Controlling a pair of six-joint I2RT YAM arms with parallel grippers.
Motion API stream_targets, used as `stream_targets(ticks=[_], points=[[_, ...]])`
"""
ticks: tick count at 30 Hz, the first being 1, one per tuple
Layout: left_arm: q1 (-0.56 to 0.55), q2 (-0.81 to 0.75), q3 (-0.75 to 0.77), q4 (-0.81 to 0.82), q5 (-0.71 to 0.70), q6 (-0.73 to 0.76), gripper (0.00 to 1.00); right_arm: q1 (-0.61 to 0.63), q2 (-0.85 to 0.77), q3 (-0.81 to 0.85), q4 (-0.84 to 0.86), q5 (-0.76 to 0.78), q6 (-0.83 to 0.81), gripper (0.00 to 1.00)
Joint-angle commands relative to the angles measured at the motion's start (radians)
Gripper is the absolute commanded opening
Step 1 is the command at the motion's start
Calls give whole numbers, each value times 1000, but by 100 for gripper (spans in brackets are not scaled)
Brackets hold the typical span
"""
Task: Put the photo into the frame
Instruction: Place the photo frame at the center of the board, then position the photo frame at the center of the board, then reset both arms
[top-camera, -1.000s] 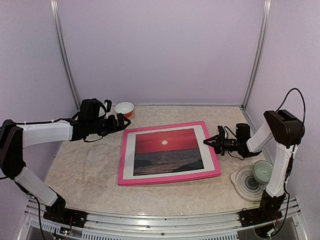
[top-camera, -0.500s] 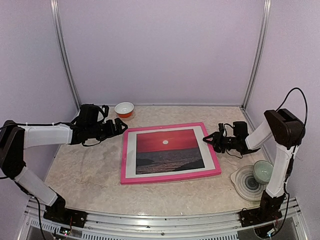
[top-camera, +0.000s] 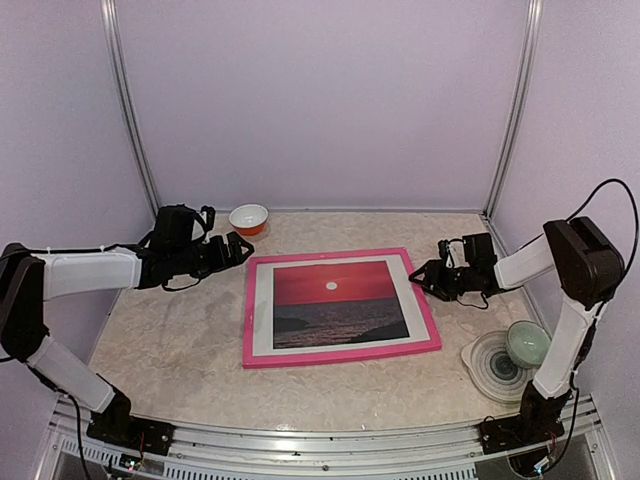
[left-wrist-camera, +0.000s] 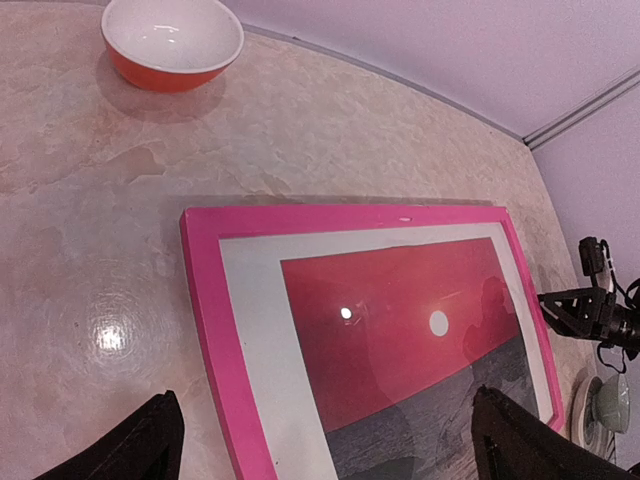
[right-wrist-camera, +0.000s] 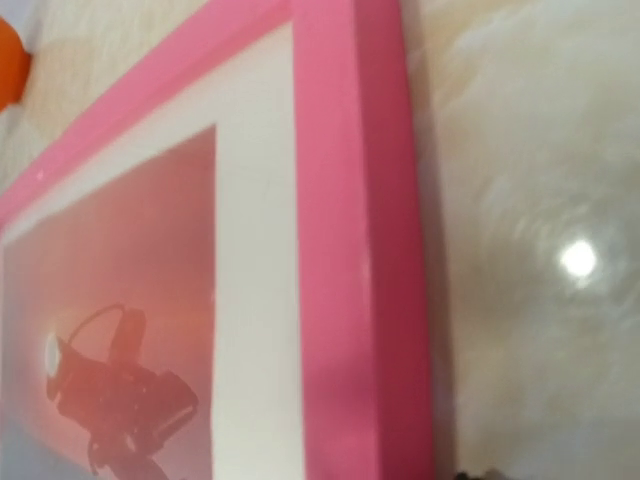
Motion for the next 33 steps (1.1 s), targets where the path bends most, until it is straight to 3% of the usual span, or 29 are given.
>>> stream_targets(ticks=[1,8,18,20,23,25,33], points=[[14,-48,-4,4,-7,1,99,26,-53,10,-83,17,-49,56],[22,-70,-4,-1,0,4,99,38,-86,-18,-66,-74,-28,56],[25,-127,-3,-24,1,13,99,54,-230,-38,-185,8,-83,60],[24,-144,-1,-33,-4,20,99,59,-273,-31,-236,65,-121,64],[25,-181,-5,-50,-17,29,99,77,-344,-6,-330,178,-193,79],[25,-214,-7,-73,-36,38,99,89,-387,16,-402,250,-236,97],[26,-369,-8,-207,-187,96,99,109,-564,60,-577,483,-316,99]])
